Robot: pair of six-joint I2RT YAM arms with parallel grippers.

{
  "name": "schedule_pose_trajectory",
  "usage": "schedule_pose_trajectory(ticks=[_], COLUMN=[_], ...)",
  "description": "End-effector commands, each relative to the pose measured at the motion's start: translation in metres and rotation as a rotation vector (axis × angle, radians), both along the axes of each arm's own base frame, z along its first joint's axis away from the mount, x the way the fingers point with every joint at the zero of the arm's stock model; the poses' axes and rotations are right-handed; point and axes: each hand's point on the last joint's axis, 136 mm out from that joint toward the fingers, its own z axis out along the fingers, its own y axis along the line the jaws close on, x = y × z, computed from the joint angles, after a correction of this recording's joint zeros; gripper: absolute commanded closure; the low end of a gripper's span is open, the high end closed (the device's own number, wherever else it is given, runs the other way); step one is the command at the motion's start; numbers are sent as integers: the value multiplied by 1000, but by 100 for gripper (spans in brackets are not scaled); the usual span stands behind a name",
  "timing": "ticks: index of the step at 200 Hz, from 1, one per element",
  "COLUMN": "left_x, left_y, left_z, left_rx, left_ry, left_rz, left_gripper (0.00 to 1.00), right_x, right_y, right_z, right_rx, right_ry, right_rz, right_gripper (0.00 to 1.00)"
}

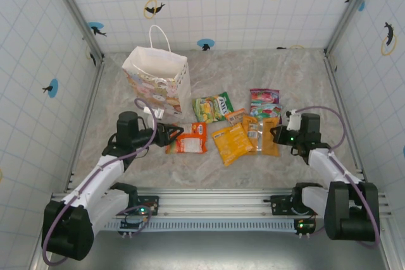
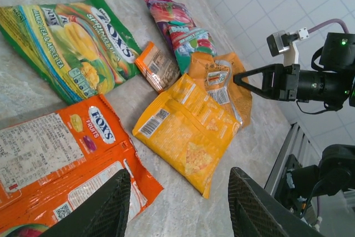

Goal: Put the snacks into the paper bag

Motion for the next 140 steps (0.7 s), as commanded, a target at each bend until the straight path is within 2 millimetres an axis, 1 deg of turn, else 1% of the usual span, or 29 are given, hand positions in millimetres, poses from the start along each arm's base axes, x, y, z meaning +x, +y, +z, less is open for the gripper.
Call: schedule_pose_trajectory(ticks=[1, 13, 37, 49, 54, 86, 121, 140], left_x=[3, 5, 2, 1, 0, -7, -18, -22], left_y=[-4, -3, -7, -9, -10, -20, -33, -39], left_z=[15, 15, 19, 20, 21, 26, 32, 31], left_rx=[8, 12, 11, 11, 25, 34, 58, 72], left_ry=[-71, -73, -98, -99, -128, -176, -279, -301], left_rz=[-23, -14, -49, -70, -89, -165, -257, -294], left_gripper=[54, 56, 56, 56, 57, 57, 52, 50], right_x=[7, 8, 9, 8, 7, 5, 2, 1], right_y=[3, 3, 7, 11, 13, 25, 41, 51], right_z=[27, 37, 56, 65, 68, 90, 117, 129], right_rx=[-1, -4, -9, -13, -17, -79, -112, -125], right_ry=[-97, -138, -215, -249, -260, -349, -442, -483], right_rz=[27, 32, 60, 84, 94, 158, 224, 269], right_gripper=[100, 100, 100, 100, 100, 100, 100, 100])
